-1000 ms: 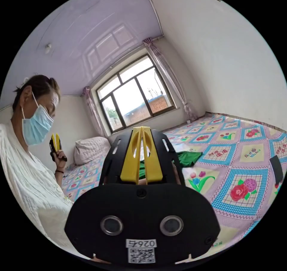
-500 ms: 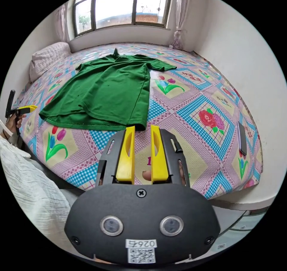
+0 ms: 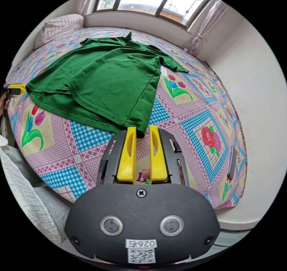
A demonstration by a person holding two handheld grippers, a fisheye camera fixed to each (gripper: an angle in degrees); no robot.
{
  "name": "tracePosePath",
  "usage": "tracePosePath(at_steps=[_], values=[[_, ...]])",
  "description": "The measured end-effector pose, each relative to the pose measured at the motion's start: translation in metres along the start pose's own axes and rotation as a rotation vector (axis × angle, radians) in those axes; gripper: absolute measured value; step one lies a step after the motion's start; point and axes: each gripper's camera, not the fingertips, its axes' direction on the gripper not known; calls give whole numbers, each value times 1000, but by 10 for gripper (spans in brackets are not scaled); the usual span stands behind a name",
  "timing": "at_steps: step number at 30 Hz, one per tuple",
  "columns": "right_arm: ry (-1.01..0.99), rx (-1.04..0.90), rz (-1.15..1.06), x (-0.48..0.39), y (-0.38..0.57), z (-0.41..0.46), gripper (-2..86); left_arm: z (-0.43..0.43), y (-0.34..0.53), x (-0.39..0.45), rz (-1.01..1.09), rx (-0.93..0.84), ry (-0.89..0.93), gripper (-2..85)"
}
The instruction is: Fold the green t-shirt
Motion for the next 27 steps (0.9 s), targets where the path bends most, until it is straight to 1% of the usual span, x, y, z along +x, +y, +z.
tracePosePath(at_steps=[2,5,8,10,12,14,17,20,22,23,24,25,26,27], values=[[14,16,54,12,3,-3,-5,0,-1,7,5,-6,-24,158],[-64,48,135,40,15,-12,-14,1,-2,22,44,-22,-79,146],[-118,71,213,67,32,-16,-15,2,-1,35,67,-32,-177,104],[-164,60,263,88,48,-11,-16,1,0,43,72,-41,-268,59],[-200,50,303,103,61,-4,-16,-1,1,48,108,-56,-257,28],[-234,48,346,118,74,3,-16,-4,4,49,101,-66,-247,11],[-319,28,422,145,97,16,-15,-16,11,38,39,-74,-194,0],[-476,97,609,186,127,11,-15,-56,22,18,-79,48,-98,-4],[-708,228,803,227,158,1,-14,-106,29,7,-129,214,-24,-5],[-763,254,838,235,164,-2,-13,-120,29,6,-130,251,-16,-5],[-865,344,893,249,177,-12,-13,-147,30,7,-117,329,-5,-5],[-923,416,878,257,182,-26,-12,-175,31,11,-96,412,3,-6],[-925,421,855,260,181,-34,-12,-189,31,13,-88,452,7,-6],[-947,441,836,266,182,-51,-11,-217,32,18,-70,530,30,-6]])
